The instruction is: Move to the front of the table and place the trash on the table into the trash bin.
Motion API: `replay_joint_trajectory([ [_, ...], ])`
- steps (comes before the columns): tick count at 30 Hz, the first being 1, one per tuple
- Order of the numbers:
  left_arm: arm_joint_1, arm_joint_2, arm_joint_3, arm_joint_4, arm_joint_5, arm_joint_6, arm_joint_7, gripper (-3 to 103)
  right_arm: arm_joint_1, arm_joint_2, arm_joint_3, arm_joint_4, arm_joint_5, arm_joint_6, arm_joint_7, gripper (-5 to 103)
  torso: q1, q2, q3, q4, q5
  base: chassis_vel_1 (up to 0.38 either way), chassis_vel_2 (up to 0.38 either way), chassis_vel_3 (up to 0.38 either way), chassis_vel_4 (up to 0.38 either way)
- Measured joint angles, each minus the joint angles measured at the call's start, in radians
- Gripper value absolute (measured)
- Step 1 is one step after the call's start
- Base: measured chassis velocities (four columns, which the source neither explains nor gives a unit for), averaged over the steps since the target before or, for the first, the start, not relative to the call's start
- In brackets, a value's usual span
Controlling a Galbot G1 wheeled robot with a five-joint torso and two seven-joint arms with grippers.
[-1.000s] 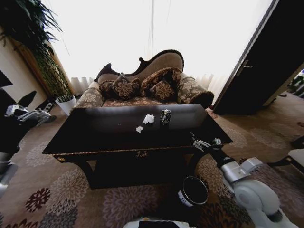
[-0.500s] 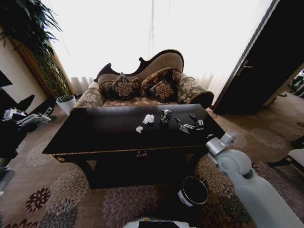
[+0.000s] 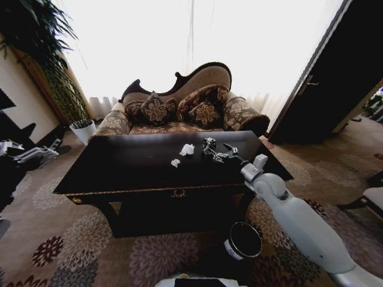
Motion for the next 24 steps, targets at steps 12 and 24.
replay_joint_trajectory([
  [12, 0.003, 0.005, -0.006, 0.008, 0.003, -0.001, 0.001, 100, 0.059, 0.025, -0.056, -0.111, -0.024, 0.012, -0.004, 100, 0.0, 0.0, 0.0, 0.0, 0.0001, 0.0, 0.0, 0.0, 0.0],
  [24, -0.014, 0.002, 0.024, 0.02, 0.019, -0.001, 0.002, 100, 0.123, 0.001, -0.117, -0.111, 0.01, -0.085, 0.032, 100, 0.0, 0.0, 0.0, -0.0001, 0.0, 0.0, 0.0, 0.0, 0.0],
])
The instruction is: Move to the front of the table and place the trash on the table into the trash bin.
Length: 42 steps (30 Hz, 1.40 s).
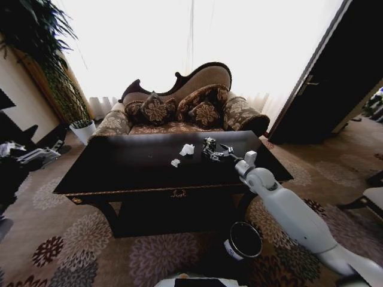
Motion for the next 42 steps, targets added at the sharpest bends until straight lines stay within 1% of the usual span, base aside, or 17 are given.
replay_joint_trajectory([
  [6, -0.001, -0.004, 0.008, 0.003, 0.009, -0.001, 0.002, 100, 0.032, 0.006, -0.035, -0.022, 0.007, -0.015, 0.012, 100, 0.0, 0.0, 0.0, 0.0, 0.0001, 0.0, 0.0, 0.0, 0.0],
  [23, 0.0, -0.006, 0.008, 0.009, 0.015, -0.002, 0.004, 100, 0.112, 0.028, -0.102, -0.089, 0.036, -0.016, 0.013, 100, 0.0, 0.0, 0.0, 0.0, 0.0001, 0.0, 0.0, 0.0, 0.0],
  [25, 0.0, -0.006, 0.008, 0.009, 0.016, -0.002, 0.004, 100, 0.115, 0.03, -0.104, -0.092, 0.036, -0.016, 0.013, 101, 0.0, 0.0, 0.0, 0.0, 0.0, 0.0, 0.0, 0.0, 0.0],
  [27, 0.0, -0.007, 0.009, 0.009, 0.017, -0.002, 0.005, 100, 0.118, 0.033, -0.108, -0.099, 0.035, -0.014, 0.013, 93, 0.0, 0.0, 0.0, 0.0001, 0.0001, 0.0, 0.0, 0.0, 0.0],
  [28, 0.0, -0.007, 0.009, 0.009, 0.017, -0.002, 0.005, 100, 0.118, 0.033, -0.108, -0.099, 0.035, -0.014, 0.013, 93, 0.0, 0.0, 0.0, 0.0001, 0.0001, 0.0, 0.0, 0.0, 0.0],
  [31, 0.0, -0.007, 0.012, 0.01, 0.019, -0.002, 0.005, 100, 0.119, 0.035, -0.109, -0.105, 0.033, -0.01, 0.011, 77, 0.0, 0.0, 0.0, 0.0, 0.0001, 0.0, 0.0, 0.0, 0.0],
  [33, 0.0, -0.007, 0.013, 0.01, 0.02, -0.002, 0.005, 100, 0.119, 0.035, -0.109, -0.105, 0.033, -0.009, 0.011, 77, 0.0, 0.0, 0.0, 0.0, 0.0001, 0.0, 0.0, 0.0, 0.0],
  [35, 0.0, -0.007, 0.015, 0.011, 0.021, -0.002, 0.006, 100, 0.118, 0.037, -0.105, -0.105, 0.034, -0.006, 0.008, 65, 0.0, 0.0, 0.0, 0.0, 0.0001, 0.0, 0.0, 0.0, 0.0],
  [36, 0.0, -0.007, 0.015, 0.011, 0.021, -0.002, 0.006, 100, 0.118, 0.037, -0.104, -0.105, 0.034, -0.006, 0.007, 65, 0.0, 0.0, 0.0, 0.0001, 0.0001, 0.0, 0.0, 0.0, 0.0],
  [37, -0.001, -0.007, 0.016, 0.012, 0.022, -0.002, 0.006, 100, 0.117, 0.037, -0.101, -0.106, 0.036, -0.004, 0.006, 54, 0.0, 0.0, 0.0, 0.0, 0.0, 0.0, 0.0, 0.0, 0.0],
  [38, -0.001, -0.007, 0.016, 0.012, 0.022, -0.002, 0.006, 100, 0.117, 0.037, -0.101, -0.106, 0.036, -0.004, 0.006, 54, 0.0, 0.0, 0.0, 0.0, 0.0, 0.0, 0.0, 0.0, 0.0],
  [39, -0.001, -0.007, 0.016, 0.012, 0.023, -0.002, 0.006, 100, 0.116, 0.035, -0.099, -0.105, 0.036, -0.002, 0.005, 50, 0.0, 0.0, 0.0, 0.0001, 0.0001, 0.0, 0.0, 0.0, 0.0],
  [40, -0.001, -0.007, 0.017, 0.012, 0.023, -0.003, 0.006, 100, 0.116, 0.034, -0.098, -0.104, 0.037, -0.001, 0.003, 50, 0.0, 0.0, 0.0, 0.0, 0.0, 0.0, 0.0, 0.0, 0.0],
  [42, -0.001, -0.007, 0.018, 0.012, 0.023, -0.003, 0.006, 100, 0.113, 0.032, -0.095, -0.097, 0.039, 0.001, 0.001, 38, 0.0, 0.0, 0.0, 0.0, 0.0, 0.0, 0.0, 0.0, 0.0],
])
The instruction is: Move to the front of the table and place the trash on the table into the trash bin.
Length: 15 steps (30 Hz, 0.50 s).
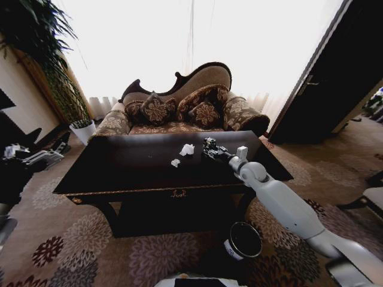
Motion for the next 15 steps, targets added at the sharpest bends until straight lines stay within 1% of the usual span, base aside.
replay_joint_trajectory([
  [1, 0.0, 0.0, 0.0, 0.0, 0.0, 0.0, 0.0, 100, 0.0, 0.0, 0.0, 0.0, 0.0, 0.0, 0.0, 38, 0.0, 0.0, 0.0, 0.0, 0.0, 0.0, 0.0, 0.0, 0.0],
  [4, 0.0, 0.001, 0.0, 0.0, 0.0, 0.0, 0.0, 100, -0.003, -0.002, 0.002, 0.007, 0.001, 0.001, -0.001, 22, 0.0, 0.0, 0.0, 0.0, 0.0, 0.0, 0.0, 0.0, 0.0],
  [5, 0.0, 0.001, 0.0, 0.0, 0.0, 0.0, 0.0, 100, -0.003, -0.002, 0.002, 0.007, 0.001, 0.001, -0.001, 22, 0.0, 0.0, 0.0, 0.0, 0.0, 0.0, 0.0, 0.0, 0.0],
  [6, 0.0, 0.001, 0.0, 0.0, 0.0, 0.0, 0.0, 100, -0.004, -0.002, 0.002, 0.007, 0.001, 0.001, -0.001, 17, 0.0, 0.0, 0.0, 0.0, 0.0, 0.0, 0.0, 0.0, 0.0],
  [7, 0.0, 0.001, 0.0, 0.0, 0.0, 0.0, 0.0, 100, -0.004, -0.003, 0.002, 0.007, 0.001, 0.001, -0.001, 17, 0.0, 0.0, 0.0, 0.0, 0.0, 0.0, 0.0, 0.0, 0.0],
  [10, 0.001, 0.001, 0.0, 0.0, 0.0, -0.001, 0.0, 100, -0.007, -0.003, 0.002, 0.008, 0.0, 0.002, -0.002, 3, 0.0, 0.0, 0.0, 0.0, 0.0, 0.0, 0.0, 0.0, 0.0],
  [15, 0.002, 0.001, -0.001, -0.002, 0.0, -0.002, 0.0, 100, -0.016, -0.003, 0.009, 0.015, -0.001, 0.004, -0.002, 0, 0.0, 0.0, 0.0, 0.0001, 0.0, 0.0, 0.0, 0.0, 0.0],
])
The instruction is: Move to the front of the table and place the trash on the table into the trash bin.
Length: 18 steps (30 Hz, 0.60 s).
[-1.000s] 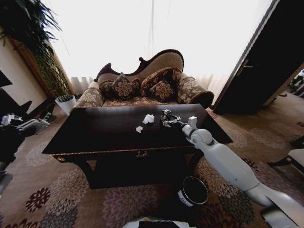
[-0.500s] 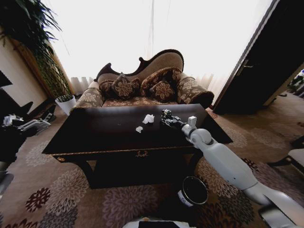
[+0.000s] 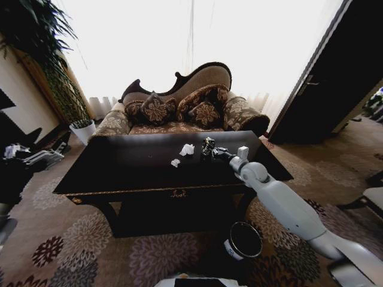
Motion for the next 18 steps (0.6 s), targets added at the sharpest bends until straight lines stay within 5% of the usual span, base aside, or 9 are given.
replay_joint_trajectory([
  [9, -0.012, -0.001, 0.014, 0.001, 0.0, -0.001, 0.0, 100, -0.064, -0.063, 0.077, 0.104, 0.02, 0.012, 0.0, 0, 0.0, 0.0, 0.0, 0.0, 0.0002, 0.0, 0.0, 0.0, 0.0],
  [18, -0.053, -0.004, 0.075, 0.023, 0.006, -0.006, -0.004, 100, -0.296, -0.177, 0.294, 0.285, 0.057, 0.003, 0.02, 0, 0.0, 0.0, 0.0, 0.0, 0.0003, 0.0, 0.0, 0.0, 0.0],
])
